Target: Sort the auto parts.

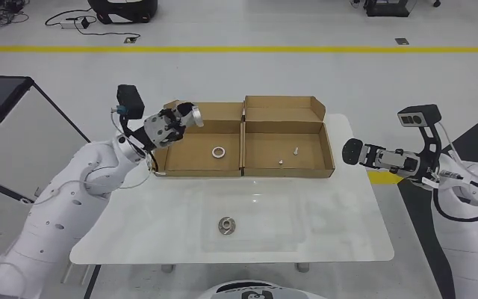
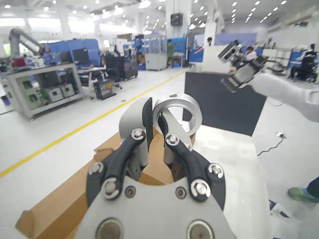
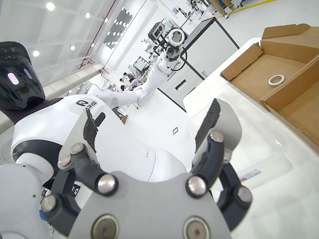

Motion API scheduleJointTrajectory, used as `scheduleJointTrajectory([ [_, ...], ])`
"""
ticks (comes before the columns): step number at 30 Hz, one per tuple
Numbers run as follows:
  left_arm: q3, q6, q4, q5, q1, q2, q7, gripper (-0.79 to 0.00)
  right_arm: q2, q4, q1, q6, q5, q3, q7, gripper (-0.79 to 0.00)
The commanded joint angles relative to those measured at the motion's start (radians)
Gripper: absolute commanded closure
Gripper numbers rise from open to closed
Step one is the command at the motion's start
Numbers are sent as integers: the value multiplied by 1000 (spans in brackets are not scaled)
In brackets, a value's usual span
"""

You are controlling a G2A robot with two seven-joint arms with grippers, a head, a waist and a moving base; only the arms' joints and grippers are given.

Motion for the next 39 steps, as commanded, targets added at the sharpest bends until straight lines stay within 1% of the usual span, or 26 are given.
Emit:
scheduleJointTrajectory([
  [1, 37, 72, 5, 5, -39, -12, -129, 0, 0, 0, 0, 0, 0, 0, 0, -785],
  [5, 102, 178, 27, 28, -89, -33, -280, 0, 0, 0, 0, 0, 0, 0, 0, -785],
  [6, 125, 207, 33, 51, -112, -41, -329, 0, 0, 0, 0, 0, 0, 0, 0, -785],
  [7, 144, 230, 37, 72, -124, -48, -354, 0, 0, 0, 0, 0, 0, 0, 0, -785],
  [11, 201, 295, 69, 101, -182, -76, -406, 0, 0, 0, 0, 0, 0, 0, 0, -785],
  [13, 230, 311, 92, 118, -225, -94, -423, 0, 0, 0, 0, 0, 0, 0, 0, -785],
  [17, 298, 353, 171, 147, -323, -135, -481, 0, 0, 0, 0, 0, 0, 0, 0, -785],
  [22, 408, 391, 292, 222, -439, -194, -595, 0, 0, 0, 0, 0, 0, 0, 0, -785],
  [27, 523, 403, 432, 267, -515, -262, -724, 0, 0, 0, 0, 0, 0, 0, 0, -785],
  [32, 623, 409, 579, 288, -555, -337, -796, 0, 0, 0, 0, 0, 0, 0, 0, -785],
  [33, 651, 404, 614, 304, -563, -357, -808, 0, 0, 0, 0, 0, 0, 0, 0, -785],
  [34, 664, 406, 631, 317, -567, -367, -812, 0, 0, 0, 0, 0, 0, 0, 0, -785],
  [37, 704, 413, 702, 347, -581, -410, -813, 0, 0, 0, 0, 0, 0, 0, 0, -785],
  [39, 727, 403, 745, 373, -593, -435, -818, 0, 0, 0, 0, 0, 0, 0, 0, -785],
])
